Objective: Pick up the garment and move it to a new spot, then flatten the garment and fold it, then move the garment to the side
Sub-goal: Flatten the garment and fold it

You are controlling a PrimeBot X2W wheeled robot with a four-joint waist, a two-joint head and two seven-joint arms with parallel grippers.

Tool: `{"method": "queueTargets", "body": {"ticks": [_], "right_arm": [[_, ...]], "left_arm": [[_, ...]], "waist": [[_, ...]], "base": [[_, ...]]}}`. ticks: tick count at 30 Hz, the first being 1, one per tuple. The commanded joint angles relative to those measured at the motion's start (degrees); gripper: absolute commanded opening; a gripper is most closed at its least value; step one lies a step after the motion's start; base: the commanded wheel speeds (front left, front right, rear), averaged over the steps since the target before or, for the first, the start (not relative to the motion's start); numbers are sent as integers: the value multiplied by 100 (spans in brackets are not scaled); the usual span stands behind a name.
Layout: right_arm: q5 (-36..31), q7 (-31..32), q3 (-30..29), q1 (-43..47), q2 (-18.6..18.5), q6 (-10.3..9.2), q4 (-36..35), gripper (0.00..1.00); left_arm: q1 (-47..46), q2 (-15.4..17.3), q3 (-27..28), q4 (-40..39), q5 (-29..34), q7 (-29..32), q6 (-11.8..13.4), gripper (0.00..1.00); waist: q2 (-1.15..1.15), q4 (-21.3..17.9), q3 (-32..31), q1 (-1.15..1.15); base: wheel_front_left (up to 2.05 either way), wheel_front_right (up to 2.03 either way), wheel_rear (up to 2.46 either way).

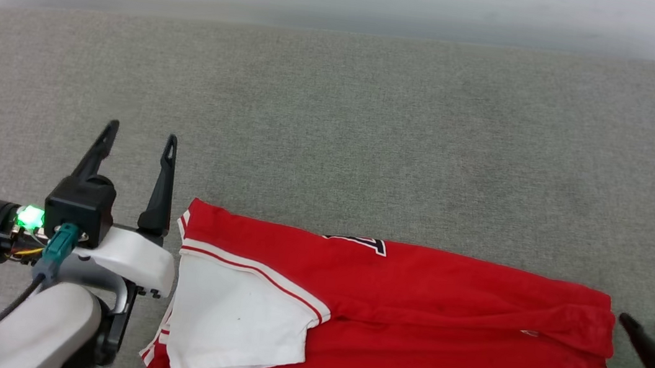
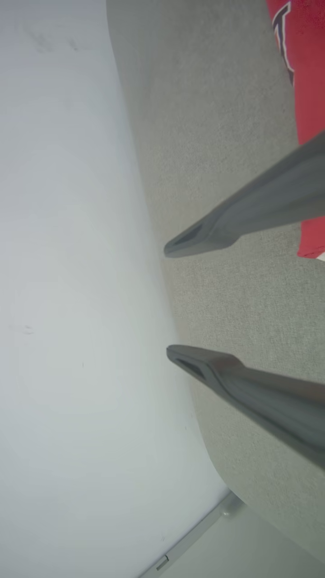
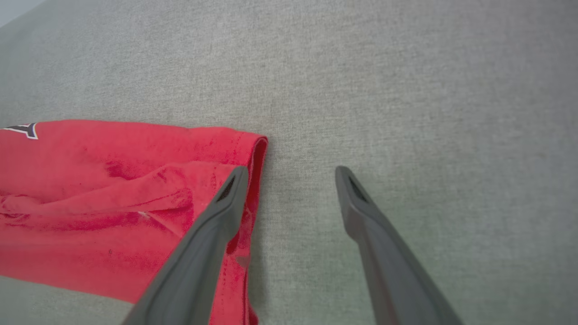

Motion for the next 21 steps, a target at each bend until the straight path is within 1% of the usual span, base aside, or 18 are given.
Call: {"method": "queueTargets", "body": {"ticks": [1, 4, 8, 15, 21], "right_arm": [[65, 19, -25, 105, 113, -3, 21, 100], [189, 138, -29, 190, 339, -3, 88, 100], [413, 356, 131, 290, 607, -3, 157, 100], [600, 888, 885, 537, 918, -2, 299, 100], [647, 960, 1177, 440, 1058, -1, 529, 100]], "left_arm": [[191, -110, 153, -49, 136, -32, 65, 100], [623, -385, 704, -204, 616, -28, 199, 100], [1240, -800, 1472, -302, 1194, -30, 241, 100], [2155, -1537, 2478, -399, 2038, -26, -124, 100], [2748, -2097, 3046, -354, 2715, -26, -479, 100]], "waist": [[0, 31, 21, 0], [0, 82, 47, 0], [0, 151, 70, 0], [0, 234, 43, 0], [0, 273, -19, 0]], "base": [[0, 0, 0], [0, 0, 0], [0, 0, 0], [0, 0, 0], [0, 0, 0]]}}
